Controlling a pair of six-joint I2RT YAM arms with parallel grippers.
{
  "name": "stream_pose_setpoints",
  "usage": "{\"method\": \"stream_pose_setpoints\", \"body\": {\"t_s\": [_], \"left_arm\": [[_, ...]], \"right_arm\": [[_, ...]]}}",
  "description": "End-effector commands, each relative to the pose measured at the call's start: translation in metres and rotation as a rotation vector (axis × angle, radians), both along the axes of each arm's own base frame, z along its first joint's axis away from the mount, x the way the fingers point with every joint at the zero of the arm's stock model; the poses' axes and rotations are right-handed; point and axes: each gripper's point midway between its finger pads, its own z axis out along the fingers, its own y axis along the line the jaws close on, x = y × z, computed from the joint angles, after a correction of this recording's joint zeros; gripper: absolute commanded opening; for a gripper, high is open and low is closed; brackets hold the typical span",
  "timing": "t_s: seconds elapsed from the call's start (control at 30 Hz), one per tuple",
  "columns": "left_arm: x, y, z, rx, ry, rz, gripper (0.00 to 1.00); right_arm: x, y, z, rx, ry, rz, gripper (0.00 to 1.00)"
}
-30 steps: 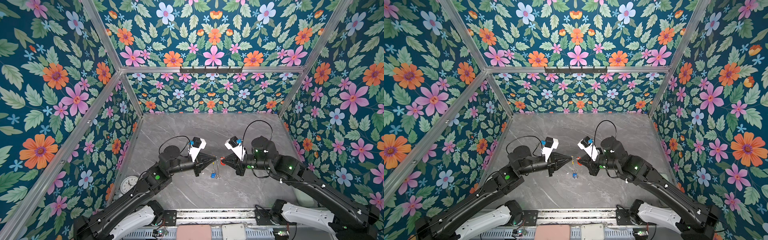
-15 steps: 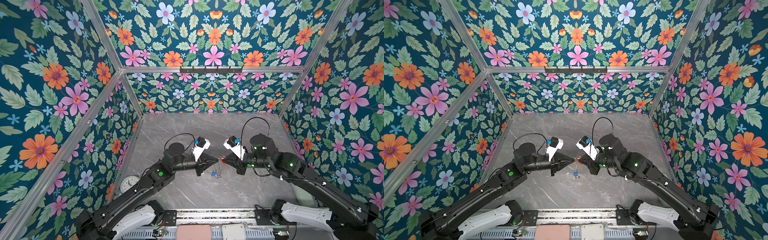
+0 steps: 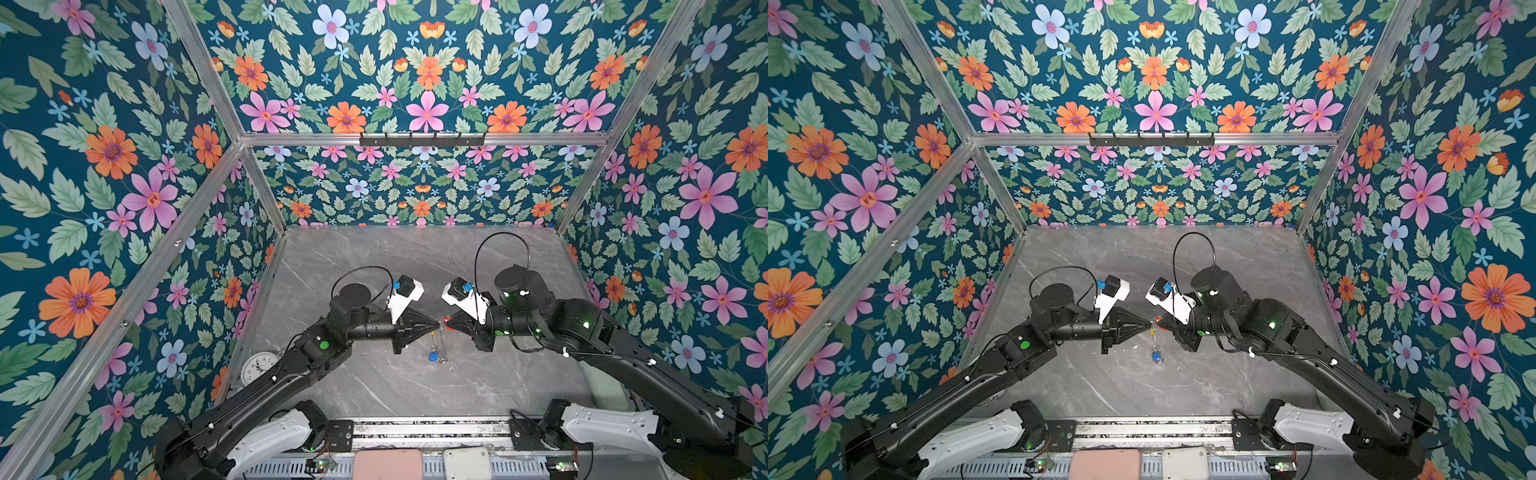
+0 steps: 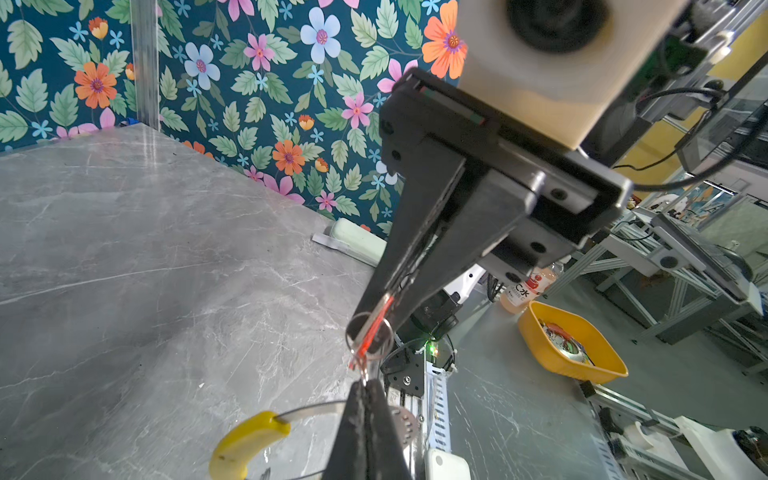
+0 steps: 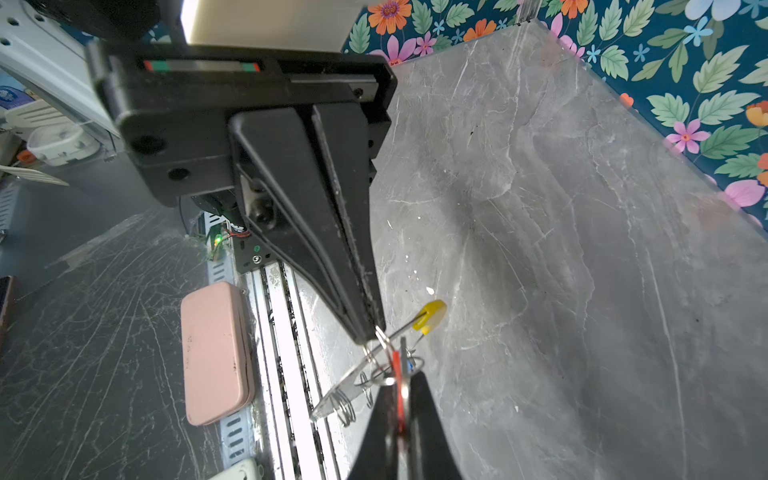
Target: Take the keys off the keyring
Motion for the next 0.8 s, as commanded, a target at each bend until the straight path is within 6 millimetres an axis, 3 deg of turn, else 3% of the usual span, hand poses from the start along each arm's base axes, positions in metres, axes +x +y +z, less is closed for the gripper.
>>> {"method": "stream_pose_setpoints", "body": {"t_s": [0.0, 0.77], "left_arm": [[-0.006, -0.001, 0.001, -0.001, -0.014, -0.042, 0.00], [-0.019, -0.004, 0.020, -0.165, -0.008, -0.125, 0.00]], "right_arm": [[0.008, 0.001, 0.009, -0.009, -0.073, -0.003, 0.00], [0.010, 0.017, 0.041, 0.032, -0.227, 0.073, 0.00]]}}
